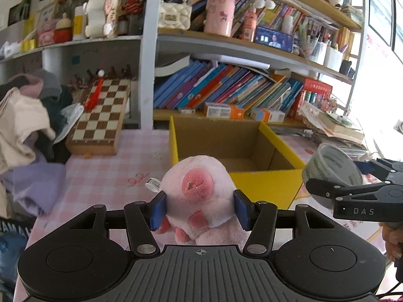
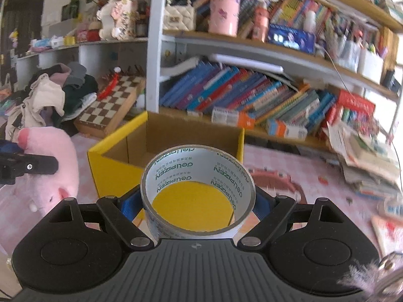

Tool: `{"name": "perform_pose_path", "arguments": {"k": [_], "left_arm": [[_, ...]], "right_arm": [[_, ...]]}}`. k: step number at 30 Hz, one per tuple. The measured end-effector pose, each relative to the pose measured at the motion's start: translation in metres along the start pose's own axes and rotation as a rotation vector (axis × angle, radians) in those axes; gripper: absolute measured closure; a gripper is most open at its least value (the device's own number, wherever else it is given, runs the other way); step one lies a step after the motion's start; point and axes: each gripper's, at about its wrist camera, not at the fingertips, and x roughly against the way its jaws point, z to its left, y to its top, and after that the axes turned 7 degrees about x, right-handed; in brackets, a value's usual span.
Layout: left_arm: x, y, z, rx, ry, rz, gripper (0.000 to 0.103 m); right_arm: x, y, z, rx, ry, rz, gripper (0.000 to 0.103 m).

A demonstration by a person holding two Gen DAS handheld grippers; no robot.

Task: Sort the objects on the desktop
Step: 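Lift the pig with the left tool while the right tool carries the tape roll into the yellow box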

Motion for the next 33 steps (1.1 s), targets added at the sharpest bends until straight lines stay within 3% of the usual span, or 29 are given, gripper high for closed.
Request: {"name": "perform_pose_path", "arguments": {"k": [18, 26, 33], "left_arm": [[-0.056, 0.059, -0.027, -0.094, -0.013, -0.021, 0.048], [-0.103, 0.074, -0.029, -0.16, 0.012, 0.05, 0.048], [-0.15, 0.084, -0.033, -0.256, 0.021, 0.15, 0.048]], "right_arm": [[-0.072, 0.06, -0.031, 0.279, 0.099, -0.072, 0.018], [-0.124, 0.071, -0.028, 0.483, 0.174, -0.024, 0.018], [-0.168, 0.071, -0.014, 0.653, 0.261, 0.07, 0.018]]}}
